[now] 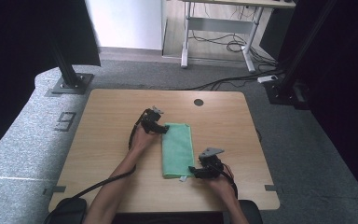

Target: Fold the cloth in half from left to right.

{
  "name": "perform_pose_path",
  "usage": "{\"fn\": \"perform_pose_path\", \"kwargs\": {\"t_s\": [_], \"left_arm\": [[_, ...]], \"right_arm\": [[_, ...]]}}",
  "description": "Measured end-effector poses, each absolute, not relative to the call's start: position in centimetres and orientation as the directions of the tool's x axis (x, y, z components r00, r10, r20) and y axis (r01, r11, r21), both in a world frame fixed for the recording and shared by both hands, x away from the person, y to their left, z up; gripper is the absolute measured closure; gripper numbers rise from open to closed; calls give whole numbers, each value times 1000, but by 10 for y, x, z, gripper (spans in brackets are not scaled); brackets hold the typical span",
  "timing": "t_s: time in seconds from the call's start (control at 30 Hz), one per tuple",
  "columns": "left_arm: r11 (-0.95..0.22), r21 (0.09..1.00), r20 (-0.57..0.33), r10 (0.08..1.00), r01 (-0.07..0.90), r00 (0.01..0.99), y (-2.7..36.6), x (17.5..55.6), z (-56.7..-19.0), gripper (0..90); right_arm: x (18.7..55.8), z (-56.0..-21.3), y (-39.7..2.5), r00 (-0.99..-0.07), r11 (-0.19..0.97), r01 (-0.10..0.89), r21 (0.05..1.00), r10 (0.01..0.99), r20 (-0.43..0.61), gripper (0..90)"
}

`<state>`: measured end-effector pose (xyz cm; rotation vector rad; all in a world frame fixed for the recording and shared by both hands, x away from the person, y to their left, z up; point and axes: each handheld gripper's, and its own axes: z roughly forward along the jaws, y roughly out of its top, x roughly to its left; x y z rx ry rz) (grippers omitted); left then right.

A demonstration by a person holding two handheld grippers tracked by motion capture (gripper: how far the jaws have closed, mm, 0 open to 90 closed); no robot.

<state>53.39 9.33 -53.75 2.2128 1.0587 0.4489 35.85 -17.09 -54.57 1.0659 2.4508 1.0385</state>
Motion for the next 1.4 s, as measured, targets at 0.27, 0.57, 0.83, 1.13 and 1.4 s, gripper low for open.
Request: {"fn": "perform_pose_path", "kwargs": {"t_s": [0.27,0.57,0.83,1.13,1.4], "left_arm": [[-572,650,89,712,501,697,88,506,-530,210],[-597,642,76,673,480,736,90,465,-535,189],[-614,643,58,635,458,771,93,420,-535,188],[-603,649,2,611,464,791,105,378,-537,188],[-579,658,-19,626,481,780,120,361,-543,185]], "right_arm": [[360,-547,-172,-680,461,529,713,733,31,285],[360,-548,-171,-672,452,530,718,740,30,258],[360,-549,-170,-667,449,532,718,744,29,251],[360,-549,-168,-654,439,539,719,756,28,238],[360,-549,-163,-645,435,544,717,764,26,215]]}}
